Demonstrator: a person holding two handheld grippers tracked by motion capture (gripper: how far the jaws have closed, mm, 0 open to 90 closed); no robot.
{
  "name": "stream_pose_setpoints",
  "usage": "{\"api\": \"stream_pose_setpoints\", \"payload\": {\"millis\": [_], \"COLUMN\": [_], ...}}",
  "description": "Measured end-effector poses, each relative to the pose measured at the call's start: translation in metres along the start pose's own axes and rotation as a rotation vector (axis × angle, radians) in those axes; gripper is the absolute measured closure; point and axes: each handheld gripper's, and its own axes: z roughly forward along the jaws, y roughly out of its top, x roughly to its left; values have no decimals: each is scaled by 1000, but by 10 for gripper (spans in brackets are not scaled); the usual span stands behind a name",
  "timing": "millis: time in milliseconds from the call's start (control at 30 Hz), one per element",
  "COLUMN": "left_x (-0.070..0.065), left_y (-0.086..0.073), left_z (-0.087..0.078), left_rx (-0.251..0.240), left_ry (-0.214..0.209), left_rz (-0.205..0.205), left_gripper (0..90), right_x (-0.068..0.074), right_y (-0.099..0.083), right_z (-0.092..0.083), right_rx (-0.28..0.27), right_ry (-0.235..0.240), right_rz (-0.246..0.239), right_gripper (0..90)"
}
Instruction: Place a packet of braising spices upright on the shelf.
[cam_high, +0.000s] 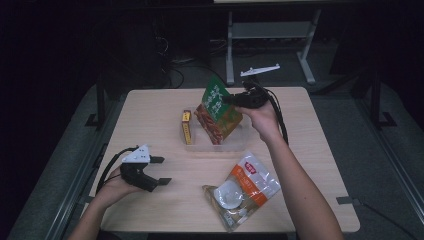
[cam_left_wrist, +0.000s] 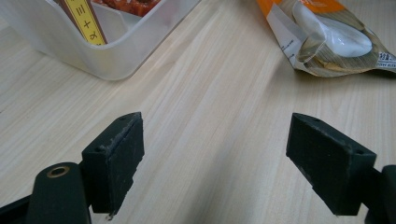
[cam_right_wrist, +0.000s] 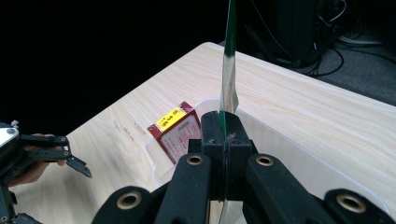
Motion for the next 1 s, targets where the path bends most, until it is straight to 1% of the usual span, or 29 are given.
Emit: {"api": "stream_pose_setpoints", "payload": {"millis": [33, 133, 267, 333, 400, 500, 600, 667, 767, 800, 900, 967, 1000], "left_x": [0, -1, -2, -3, -3, -3, -2, -3, -3, -3, -3, -3, -4], "left_y": [0, 0, 0, 0, 0, 0, 0, 0, 0, 0, 0, 0, 0], "left_z": [0, 0, 1, 2, 3, 3, 3, 3, 3, 4, 4, 4, 4], "left_rx": [1, 7, 7, 4, 9, 11, 12, 13, 12, 12, 14, 15, 15], "left_ry": [-1, -4, -3, -6, -7, -6, -5, -6, -8, -10, -11, -13, -13], "left_rz": [-1, 3, 1, -8, -3, 7, 6, 6, 3, -3, -3, 0, 1], "left_gripper": [186, 185, 185, 185, 185, 185, 185, 185, 185, 185, 185, 185, 185], "right_x": [0, 0, 1, 2, 3, 5, 5, 5, 6, 7, 7, 6, 6], "right_y": [0, -1, -7, -10, -12, -18, -27, -33, -42, -46, -52, -54, -54], "right_z": [0, 0, -4, -6, -10, -17, -23, -27, -32, -34, -36, -37, -37], "right_rx": [-2, -6, -5, -5, 4, 4, 11, 12, 5, -3, -16, -18, -22], "right_ry": [-3, 17, 18, 21, 10, -4, -16, -25, -23, -23, -35, -43, -45], "right_rz": [-3, 7, -3, -4, -14, -35, -53, -58, -56, -66, -87, -92, -84], "right_gripper": [885, 844, 796, 766, 742, 730, 732, 731, 733, 746, 790, 846, 871]}}
